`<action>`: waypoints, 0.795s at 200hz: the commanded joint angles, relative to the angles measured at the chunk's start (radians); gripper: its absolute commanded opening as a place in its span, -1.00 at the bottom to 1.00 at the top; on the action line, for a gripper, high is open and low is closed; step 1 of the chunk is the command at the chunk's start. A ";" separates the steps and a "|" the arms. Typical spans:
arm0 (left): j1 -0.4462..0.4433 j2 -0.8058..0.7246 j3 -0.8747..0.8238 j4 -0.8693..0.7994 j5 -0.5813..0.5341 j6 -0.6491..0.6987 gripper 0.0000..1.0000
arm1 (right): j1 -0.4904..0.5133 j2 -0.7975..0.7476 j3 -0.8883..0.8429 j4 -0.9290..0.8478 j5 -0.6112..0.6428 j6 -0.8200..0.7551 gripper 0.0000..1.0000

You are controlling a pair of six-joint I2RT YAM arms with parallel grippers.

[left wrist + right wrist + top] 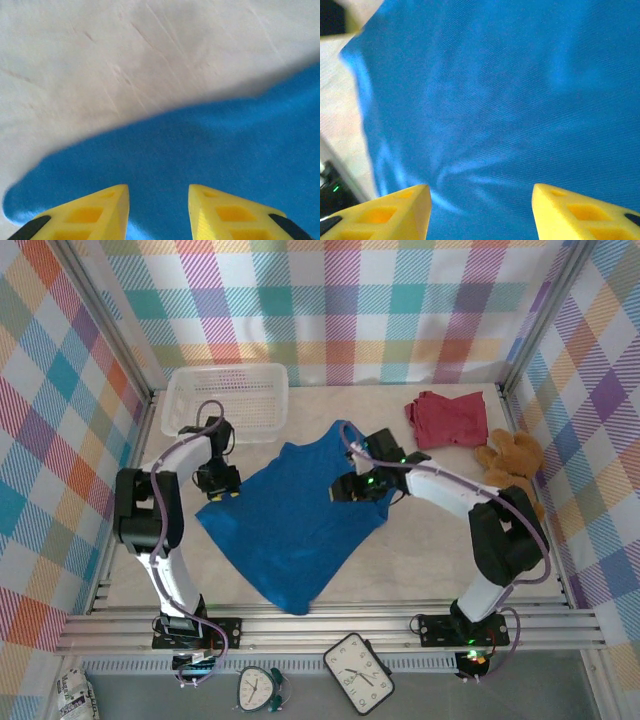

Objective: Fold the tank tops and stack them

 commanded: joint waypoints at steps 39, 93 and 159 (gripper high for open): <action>-0.043 -0.286 -0.324 0.107 0.255 -0.147 -0.25 | -0.115 0.217 0.086 -0.069 0.004 -0.114 0.09; -0.057 -0.266 -0.469 0.192 0.237 -0.163 -0.24 | -0.117 0.149 -0.104 -0.025 0.040 -0.032 0.07; -0.110 -0.089 -0.289 0.085 0.201 0.014 -0.24 | -0.115 -0.154 -0.494 0.062 0.018 0.222 0.09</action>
